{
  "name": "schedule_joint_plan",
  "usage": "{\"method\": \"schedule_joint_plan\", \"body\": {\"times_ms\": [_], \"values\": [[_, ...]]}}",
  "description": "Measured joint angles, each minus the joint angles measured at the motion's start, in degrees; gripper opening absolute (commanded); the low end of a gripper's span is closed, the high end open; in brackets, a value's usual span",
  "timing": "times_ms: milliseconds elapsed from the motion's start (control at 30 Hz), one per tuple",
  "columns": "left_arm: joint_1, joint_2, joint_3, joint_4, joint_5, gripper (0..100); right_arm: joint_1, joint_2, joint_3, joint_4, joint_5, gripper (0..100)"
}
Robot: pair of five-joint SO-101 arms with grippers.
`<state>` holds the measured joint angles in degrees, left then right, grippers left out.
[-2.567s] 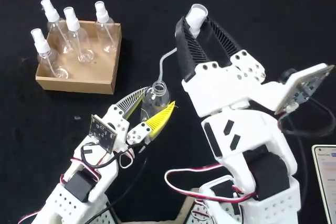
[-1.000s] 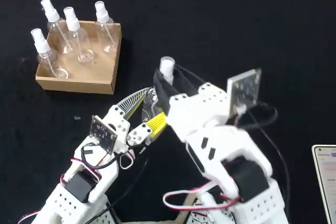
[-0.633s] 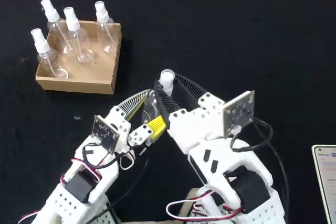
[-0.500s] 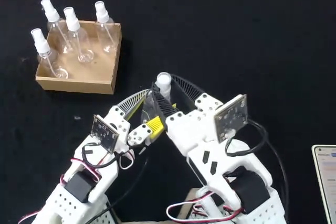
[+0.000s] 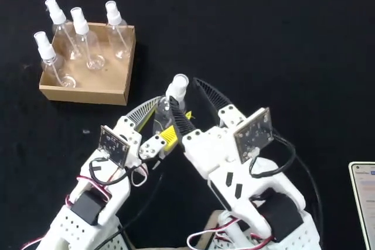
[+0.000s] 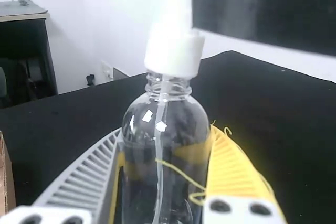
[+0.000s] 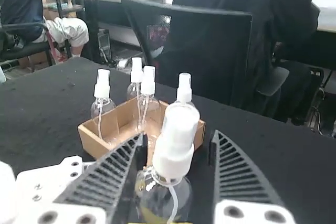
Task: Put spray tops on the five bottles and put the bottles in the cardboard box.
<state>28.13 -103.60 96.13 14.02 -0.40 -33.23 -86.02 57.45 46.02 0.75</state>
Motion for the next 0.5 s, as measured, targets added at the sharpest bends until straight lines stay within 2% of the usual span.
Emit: {"method": "schedule_joint_plan", "body": {"times_ms": [67,200,333,500], "values": [[0.0,0.0,0.0,0.0,0.0,11,0.0,-0.3,-1.3,2.3,0.0,16.2],[0.0,0.0,0.0,0.0,0.0,11,0.0,-0.9,-1.6,3.1,-0.1,0.5],[0.0,0.0,0.0,0.0,0.0,11,0.1,-1.6,-0.6,-1.8,-1.1,1.9],[0.0,0.0,0.0,0.0,0.0,11,5.8,-1.3,0.1,-11.3,-9.0,1.1]]}}
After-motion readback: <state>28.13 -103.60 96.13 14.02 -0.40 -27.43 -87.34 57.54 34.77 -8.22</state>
